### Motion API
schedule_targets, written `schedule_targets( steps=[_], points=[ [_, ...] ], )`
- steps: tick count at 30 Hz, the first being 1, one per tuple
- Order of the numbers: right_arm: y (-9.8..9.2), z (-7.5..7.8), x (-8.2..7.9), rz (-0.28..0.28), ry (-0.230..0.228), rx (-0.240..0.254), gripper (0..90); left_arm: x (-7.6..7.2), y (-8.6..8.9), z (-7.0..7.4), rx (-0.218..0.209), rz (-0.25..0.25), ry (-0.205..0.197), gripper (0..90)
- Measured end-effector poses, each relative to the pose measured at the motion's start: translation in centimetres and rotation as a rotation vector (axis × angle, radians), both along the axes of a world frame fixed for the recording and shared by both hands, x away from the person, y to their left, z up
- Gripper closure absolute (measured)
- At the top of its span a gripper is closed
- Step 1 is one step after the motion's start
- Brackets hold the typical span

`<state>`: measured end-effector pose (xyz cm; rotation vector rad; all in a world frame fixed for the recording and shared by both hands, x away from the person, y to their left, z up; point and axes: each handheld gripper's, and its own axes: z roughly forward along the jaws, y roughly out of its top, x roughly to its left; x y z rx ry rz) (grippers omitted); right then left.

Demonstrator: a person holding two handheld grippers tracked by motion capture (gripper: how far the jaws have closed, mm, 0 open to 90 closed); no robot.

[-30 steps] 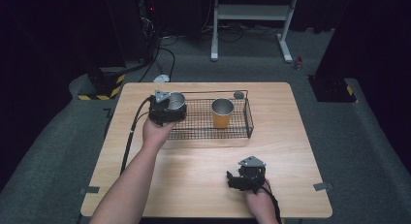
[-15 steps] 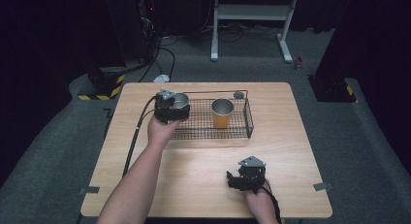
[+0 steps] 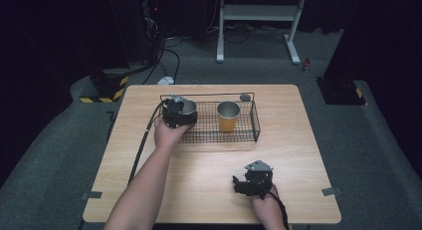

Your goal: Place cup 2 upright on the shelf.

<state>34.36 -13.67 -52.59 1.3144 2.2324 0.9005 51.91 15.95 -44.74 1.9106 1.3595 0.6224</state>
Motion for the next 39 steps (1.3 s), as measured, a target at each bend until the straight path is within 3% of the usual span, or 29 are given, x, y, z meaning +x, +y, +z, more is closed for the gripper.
schedule_targets(
  steps=[4,7,12,17,28,35,39],
  points=[
    [0.0,0.0,0.0,0.0,-0.001,0.0,10.7,0.2,-0.1,0.0,0.008,0.013,0.029,18.8],
    [0.0,0.0,0.0,0.0,-0.001,0.0,10.7,0.4,-0.3,0.0,0.042,0.028,0.066,18.9],
    [0.0,0.0,0.0,0.0,-0.001,0.0,10.7,0.6,-0.4,-0.4,0.038,0.03,0.11,18.8],
    [0.0,0.0,0.0,0.004,-0.002,0.002,10.7,0.6,-0.8,-0.6,0.075,0.031,0.109,18.8],
    [0.0,0.0,0.0,0.006,0.0,0.001,10.8,0.8,-1.2,-1.2,0.104,0.045,0.13,18.8],
    [0.0,0.0,-0.1,0.012,0.003,0.001,10.7,0.9,-1.2,-1.5,0.105,0.046,0.163,18.8],
    [0.1,0.0,-0.1,0.01,0.005,0.003,10.7,1.1,-0.9,-1.5,0.088,0.046,0.21,18.5]
  ],
)
